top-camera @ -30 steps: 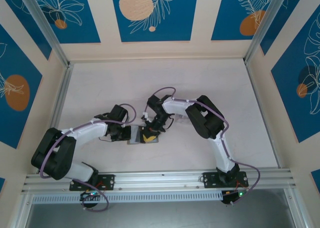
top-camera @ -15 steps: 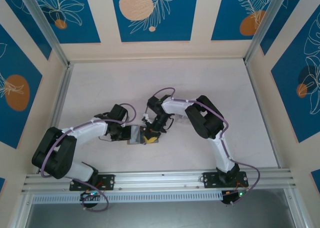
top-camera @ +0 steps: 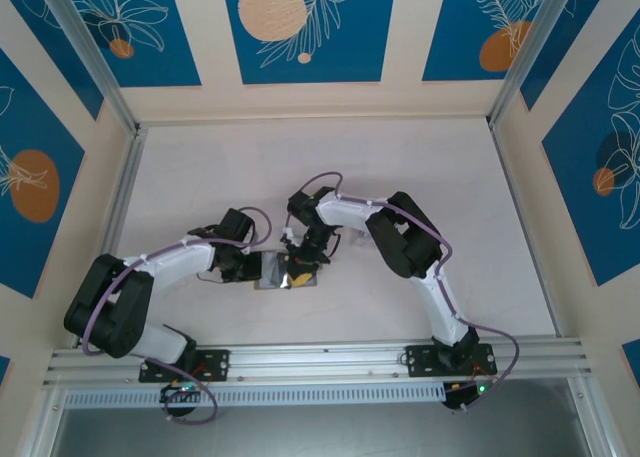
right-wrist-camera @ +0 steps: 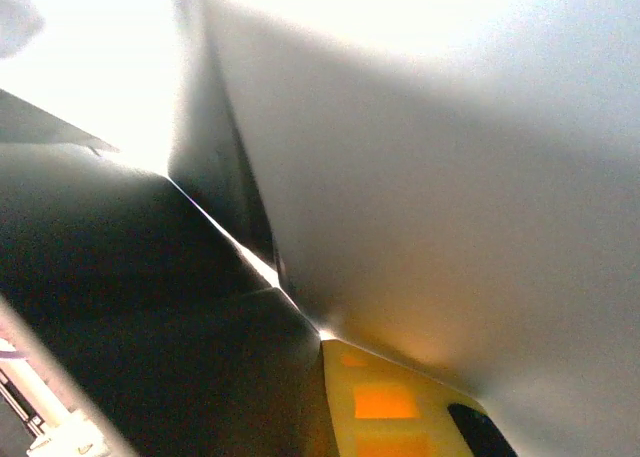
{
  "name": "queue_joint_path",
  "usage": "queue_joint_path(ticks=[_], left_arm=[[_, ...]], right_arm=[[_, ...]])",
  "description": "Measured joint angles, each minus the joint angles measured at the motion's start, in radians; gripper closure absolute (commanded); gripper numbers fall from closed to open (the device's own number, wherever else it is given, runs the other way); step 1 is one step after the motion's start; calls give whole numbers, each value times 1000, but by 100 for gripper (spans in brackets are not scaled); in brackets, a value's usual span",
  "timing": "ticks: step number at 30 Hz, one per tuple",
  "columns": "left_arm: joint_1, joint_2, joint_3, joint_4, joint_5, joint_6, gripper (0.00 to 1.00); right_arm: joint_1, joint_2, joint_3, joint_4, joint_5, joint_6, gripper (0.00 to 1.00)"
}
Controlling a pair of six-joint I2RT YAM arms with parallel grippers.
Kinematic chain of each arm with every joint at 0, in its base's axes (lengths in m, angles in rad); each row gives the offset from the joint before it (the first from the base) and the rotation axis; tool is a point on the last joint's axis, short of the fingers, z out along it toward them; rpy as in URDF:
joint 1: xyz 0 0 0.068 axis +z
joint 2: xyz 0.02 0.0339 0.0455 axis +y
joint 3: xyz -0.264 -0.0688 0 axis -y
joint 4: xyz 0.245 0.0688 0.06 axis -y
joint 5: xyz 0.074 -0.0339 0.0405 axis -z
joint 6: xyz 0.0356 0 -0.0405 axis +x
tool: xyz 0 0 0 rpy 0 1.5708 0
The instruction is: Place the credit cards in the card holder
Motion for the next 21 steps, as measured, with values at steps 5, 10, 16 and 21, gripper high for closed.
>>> queue_joint_path(ticks=[5, 10, 16, 21], left_arm=[[0, 3, 0, 0, 1, 0, 92], [0, 2, 0, 0, 1, 0, 92], [0, 3, 0, 0, 1, 0, 93], [0, 3, 0, 0, 1, 0, 93]], right_arm=[[-2, 0, 14, 8, -9, 2, 84], [-13, 0, 14, 42, -42, 11, 79], [-31, 0, 11, 84, -57, 27, 78], [-50, -4, -14, 130, -65, 69, 78]])
